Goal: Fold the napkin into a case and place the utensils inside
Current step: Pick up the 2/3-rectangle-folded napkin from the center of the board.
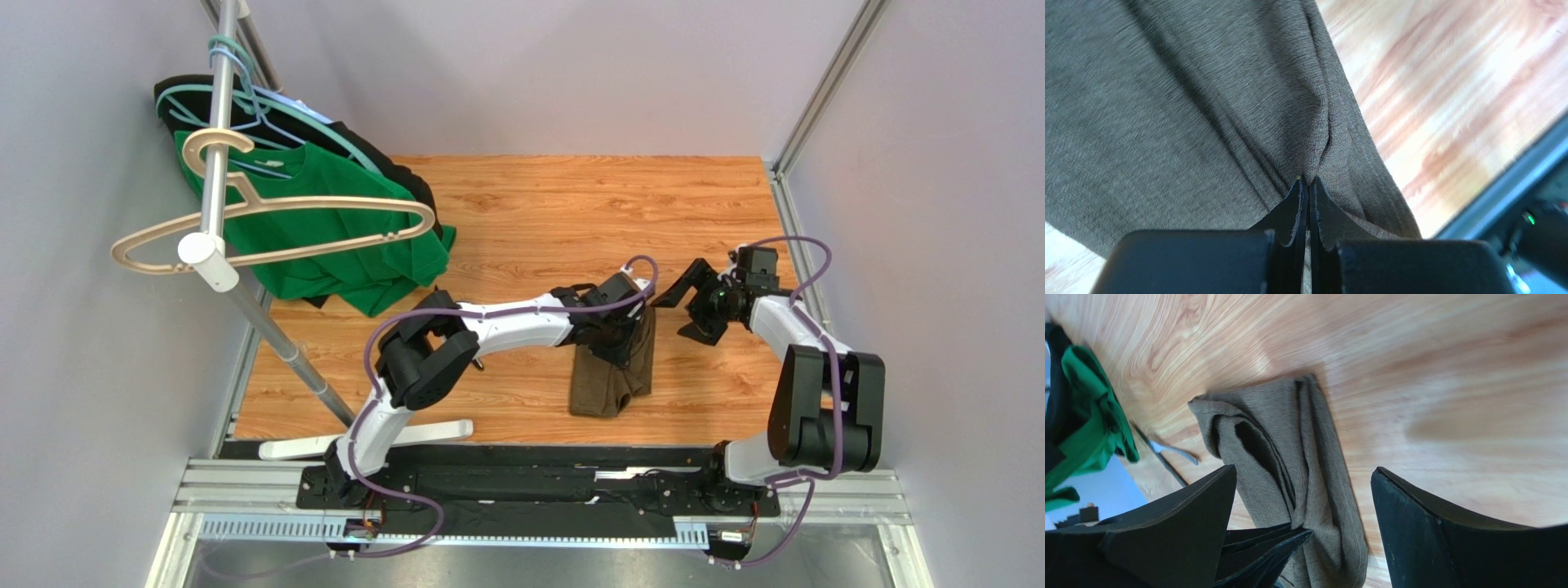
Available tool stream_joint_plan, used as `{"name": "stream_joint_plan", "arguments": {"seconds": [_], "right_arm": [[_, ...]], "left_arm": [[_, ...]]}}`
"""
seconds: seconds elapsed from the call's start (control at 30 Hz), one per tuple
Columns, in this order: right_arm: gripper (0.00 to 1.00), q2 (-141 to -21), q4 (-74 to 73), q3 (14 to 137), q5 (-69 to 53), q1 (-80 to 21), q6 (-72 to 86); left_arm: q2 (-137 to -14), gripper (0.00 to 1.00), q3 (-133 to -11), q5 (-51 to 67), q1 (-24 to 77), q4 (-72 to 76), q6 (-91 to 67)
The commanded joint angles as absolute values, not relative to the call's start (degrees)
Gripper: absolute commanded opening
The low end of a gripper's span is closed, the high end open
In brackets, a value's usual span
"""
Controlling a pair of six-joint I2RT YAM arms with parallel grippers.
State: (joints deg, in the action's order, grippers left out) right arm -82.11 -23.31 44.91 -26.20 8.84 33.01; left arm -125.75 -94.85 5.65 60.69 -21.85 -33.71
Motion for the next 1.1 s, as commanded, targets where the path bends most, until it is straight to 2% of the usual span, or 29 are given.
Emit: {"name": "stream_joint_plan", "arguments": {"seconds": [0.0, 0.43, 0.73, 0.77, 0.8, 0.87, 0.9, 0.97, 1.07], "right_arm": [[0.82, -85.6, -19.68, 46.5, -30.15, 6.77, 30.06], [0.82, -91.23, -14.42, 42.63, -29.62, 2.02, 29.53], [0.83, -87.45, -21.8, 42.97, -18.72, 1.93, 26.19], [0.83, -87.63, -22.49, 43.41, -17.42, 1.93, 26.19], [0.83, -87.45, -24.15, 43.85, -16.18, 1.93, 26.8], [0.83, -86.4, -26.09, 45.26, -11.37, 2.02, 29.08], [0.84, -86.31, -29.76, 46.13, -9.34, 2.28, 30.31], [0.87, -86.22, -32.86, 49.02, -6.78, 2.46, 32.08], [0.9, -85.43, -38.48, 52.19, -2.05, 2.46, 32.95]], "left_arm": [[-118.83, 0.0, -90.36, 15.01, 58.28, -13.46, -34.36], [-115.84, 0.0, -86.66, 19.07, 57.48, -10.28, -33.31], [-117.06, 0.01, -87.89, 19.07, 56.6, -13.26, -30.42], [-117.24, 0.06, -88.33, 19.68, 56.6, -13.79, -29.11], [-117.33, 0.23, -88.77, 20.21, 56.69, -14.58, -28.57], [-116.2, 0.36, -88.51, 21.7, 56.78, -14.5, -27.86], [-115.67, 0.67, -88.42, 21.97, 56.95, -14.24, -27.86], [-114.44, 0.74, -88.94, 22.06, 57.39, -14.85, -27.86], [-114.87, 0.76, -91.57, 20.84, 58.79, -16.52, -27.6]]}}
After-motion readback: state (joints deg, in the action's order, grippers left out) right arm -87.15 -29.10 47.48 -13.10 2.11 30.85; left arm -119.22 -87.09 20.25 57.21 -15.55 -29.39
